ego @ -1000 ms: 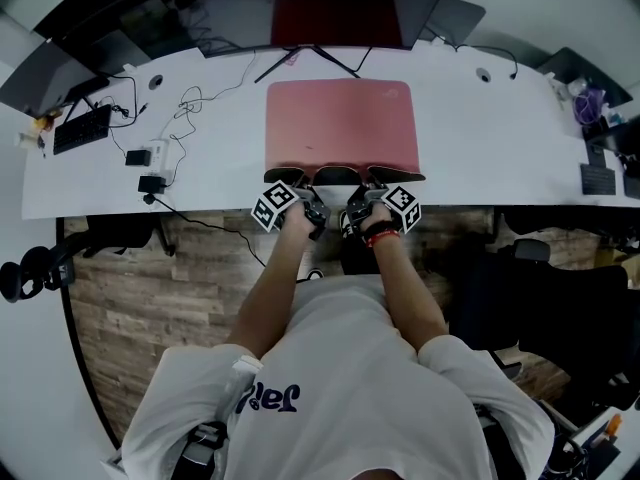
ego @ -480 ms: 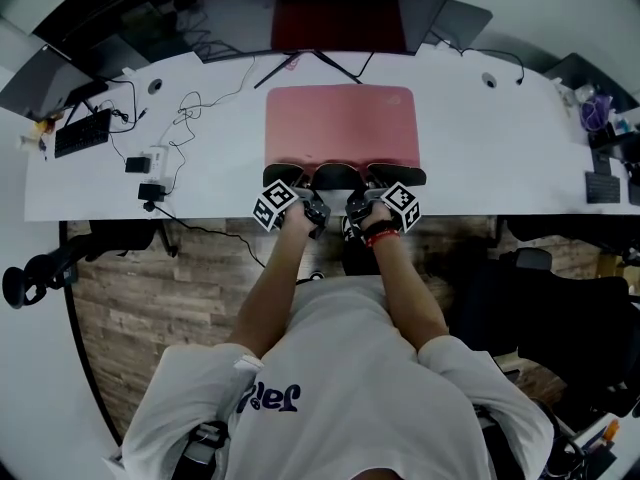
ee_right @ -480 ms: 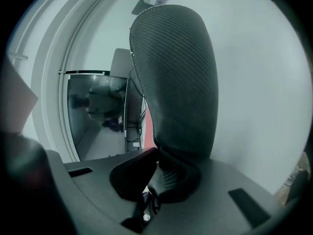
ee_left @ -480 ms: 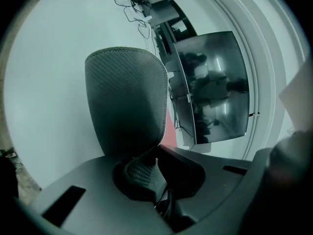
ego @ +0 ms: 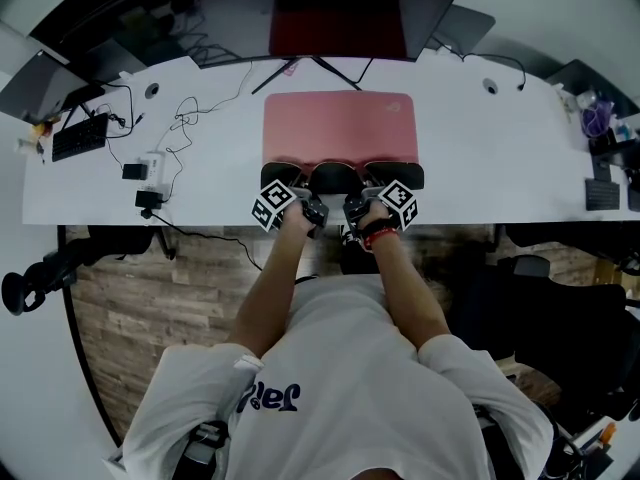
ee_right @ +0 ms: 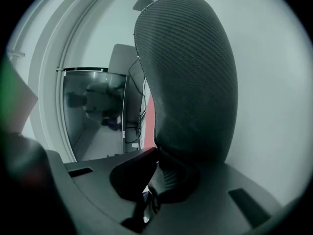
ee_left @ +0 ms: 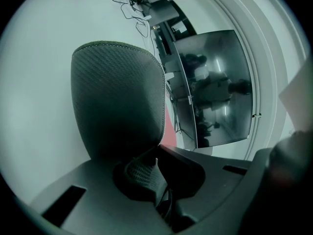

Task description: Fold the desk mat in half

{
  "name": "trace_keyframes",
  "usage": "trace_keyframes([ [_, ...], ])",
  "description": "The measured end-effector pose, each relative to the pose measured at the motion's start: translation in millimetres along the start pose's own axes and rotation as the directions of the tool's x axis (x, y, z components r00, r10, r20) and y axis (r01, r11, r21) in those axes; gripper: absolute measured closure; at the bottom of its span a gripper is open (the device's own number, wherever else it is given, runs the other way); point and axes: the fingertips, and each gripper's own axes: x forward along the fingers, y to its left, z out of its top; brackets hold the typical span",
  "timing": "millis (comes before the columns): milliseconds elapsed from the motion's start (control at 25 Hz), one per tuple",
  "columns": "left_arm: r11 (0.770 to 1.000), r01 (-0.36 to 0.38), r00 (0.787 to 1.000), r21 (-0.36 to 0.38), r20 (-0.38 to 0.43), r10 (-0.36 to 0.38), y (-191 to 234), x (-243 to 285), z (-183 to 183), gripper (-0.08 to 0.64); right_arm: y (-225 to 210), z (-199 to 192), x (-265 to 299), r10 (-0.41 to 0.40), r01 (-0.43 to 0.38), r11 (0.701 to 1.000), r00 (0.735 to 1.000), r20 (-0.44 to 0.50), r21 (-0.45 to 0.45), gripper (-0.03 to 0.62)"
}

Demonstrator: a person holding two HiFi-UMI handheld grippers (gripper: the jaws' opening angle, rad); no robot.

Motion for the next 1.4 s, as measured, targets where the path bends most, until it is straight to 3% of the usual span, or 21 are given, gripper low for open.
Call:
trace_keyframes([
  [1400, 0.999, 0.034, 0.999, 0.003, 0.036, -0.034, -27, 61, 38, 0.528, 26, 36, 63, 0.022, -0.022, 1.000, 1.000, -0.009, 0.017, 0.563],
])
